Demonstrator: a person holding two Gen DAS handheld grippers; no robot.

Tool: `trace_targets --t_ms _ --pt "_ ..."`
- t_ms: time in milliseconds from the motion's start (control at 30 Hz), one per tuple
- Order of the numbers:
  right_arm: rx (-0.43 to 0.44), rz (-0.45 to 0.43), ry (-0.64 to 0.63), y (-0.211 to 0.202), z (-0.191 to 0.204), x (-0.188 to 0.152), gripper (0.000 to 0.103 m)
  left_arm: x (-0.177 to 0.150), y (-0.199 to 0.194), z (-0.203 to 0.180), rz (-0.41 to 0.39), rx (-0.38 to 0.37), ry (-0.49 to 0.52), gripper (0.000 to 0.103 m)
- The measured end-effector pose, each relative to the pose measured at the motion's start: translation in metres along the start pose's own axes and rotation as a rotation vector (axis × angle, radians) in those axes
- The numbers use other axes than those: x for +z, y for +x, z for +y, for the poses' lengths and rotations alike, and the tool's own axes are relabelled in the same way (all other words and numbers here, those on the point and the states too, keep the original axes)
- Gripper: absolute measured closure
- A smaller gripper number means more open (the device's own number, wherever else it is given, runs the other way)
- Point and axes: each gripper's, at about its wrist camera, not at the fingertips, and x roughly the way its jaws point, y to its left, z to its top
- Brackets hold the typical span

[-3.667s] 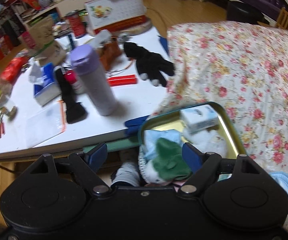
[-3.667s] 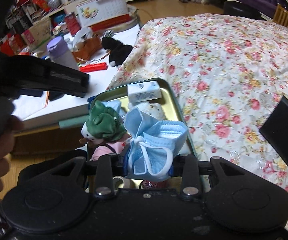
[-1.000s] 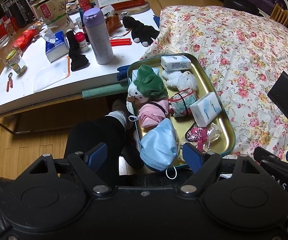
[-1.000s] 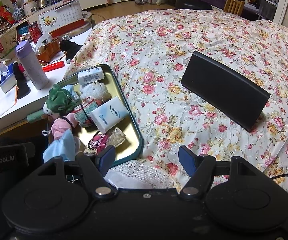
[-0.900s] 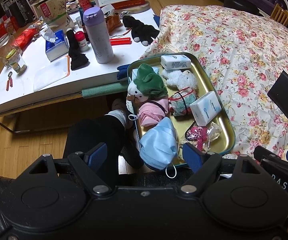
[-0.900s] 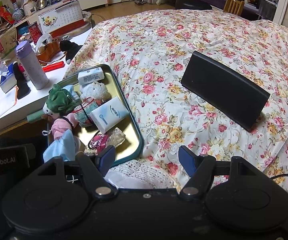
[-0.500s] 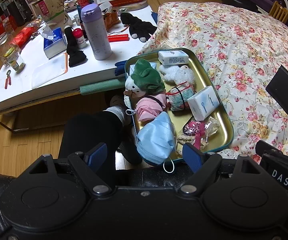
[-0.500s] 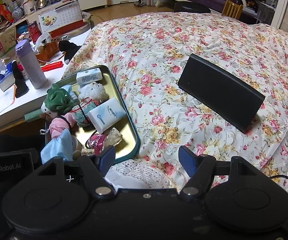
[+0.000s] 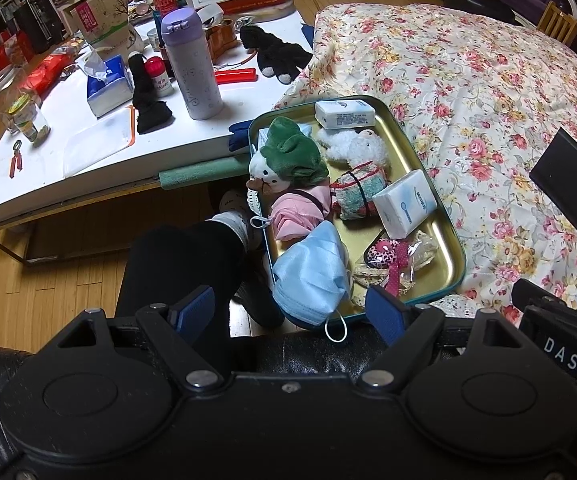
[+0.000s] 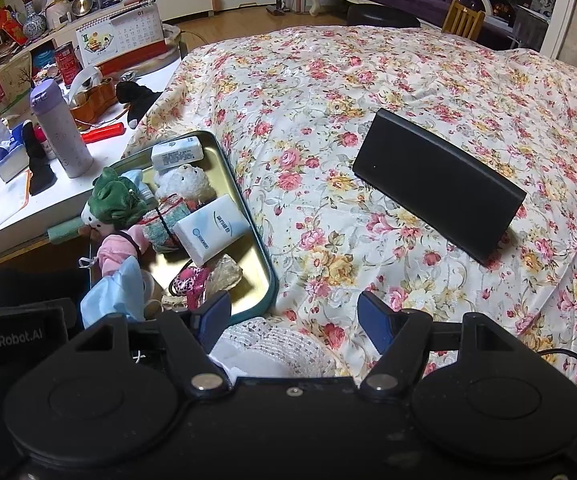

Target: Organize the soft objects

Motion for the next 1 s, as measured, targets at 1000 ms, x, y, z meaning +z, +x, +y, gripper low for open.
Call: trace_targets --t_ms 1000 --pt "-0.005 0.004 0.015 -0.0004 -0.0046 -0.0030 0.034 -0.0047 -0.0009 -0.0056 -0.001 0.002 0.017 0.023"
